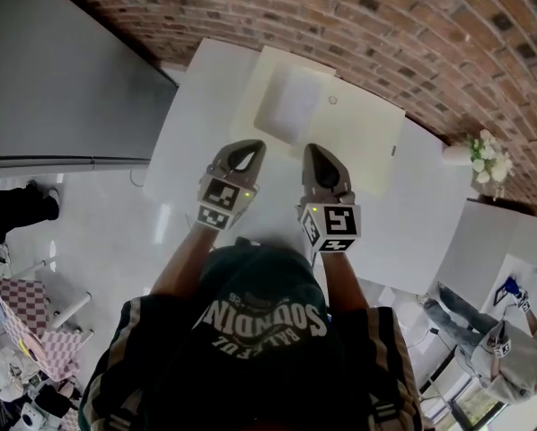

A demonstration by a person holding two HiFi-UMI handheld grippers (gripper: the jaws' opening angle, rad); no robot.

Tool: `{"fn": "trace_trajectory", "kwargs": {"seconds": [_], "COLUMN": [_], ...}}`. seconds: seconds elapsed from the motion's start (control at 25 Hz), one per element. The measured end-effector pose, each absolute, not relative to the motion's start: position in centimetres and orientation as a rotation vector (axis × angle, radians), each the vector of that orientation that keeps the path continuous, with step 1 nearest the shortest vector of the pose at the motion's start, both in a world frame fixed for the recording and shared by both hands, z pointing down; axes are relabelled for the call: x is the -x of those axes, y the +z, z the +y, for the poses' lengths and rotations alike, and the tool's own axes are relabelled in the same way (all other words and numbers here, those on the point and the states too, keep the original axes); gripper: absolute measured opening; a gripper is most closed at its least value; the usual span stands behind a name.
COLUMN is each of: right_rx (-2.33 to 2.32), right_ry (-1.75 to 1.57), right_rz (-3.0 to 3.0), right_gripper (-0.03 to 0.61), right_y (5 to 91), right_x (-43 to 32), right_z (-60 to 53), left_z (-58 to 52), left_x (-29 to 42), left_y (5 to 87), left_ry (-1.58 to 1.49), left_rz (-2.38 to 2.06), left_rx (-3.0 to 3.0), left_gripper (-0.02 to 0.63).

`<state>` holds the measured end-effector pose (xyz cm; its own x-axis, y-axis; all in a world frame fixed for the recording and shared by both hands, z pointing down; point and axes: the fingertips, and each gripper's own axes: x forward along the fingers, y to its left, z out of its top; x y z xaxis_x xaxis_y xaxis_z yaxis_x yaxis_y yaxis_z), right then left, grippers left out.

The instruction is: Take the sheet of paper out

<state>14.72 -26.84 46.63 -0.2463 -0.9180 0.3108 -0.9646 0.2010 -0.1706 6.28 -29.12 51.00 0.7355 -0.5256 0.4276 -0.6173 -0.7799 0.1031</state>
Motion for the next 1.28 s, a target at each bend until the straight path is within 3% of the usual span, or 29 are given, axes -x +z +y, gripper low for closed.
{"fn": "trace_trajectory", "kwargs": {"seconds": [0.72,1.28], "right_rx": [-1.669,-1.52], "right_ry": [0.821,1.031], "right_rz": [-2.298,-2.245], "right_gripper": [0.003,0.101], "right_y": [55.0,60.8], "right_x": [-19.4,-20.4], "right_z": [-33.0,-36.2], "left_z": [-32.4,-33.0], "left_x": [-7.6,-7.8], "left_y": [54.7,56.5], "left_ry": [0.621,0.644], "left_rz": [-0.949,-0.975], "left_rx": [-2.599,-2.54], "left_gripper": [0.011,0.011]}}
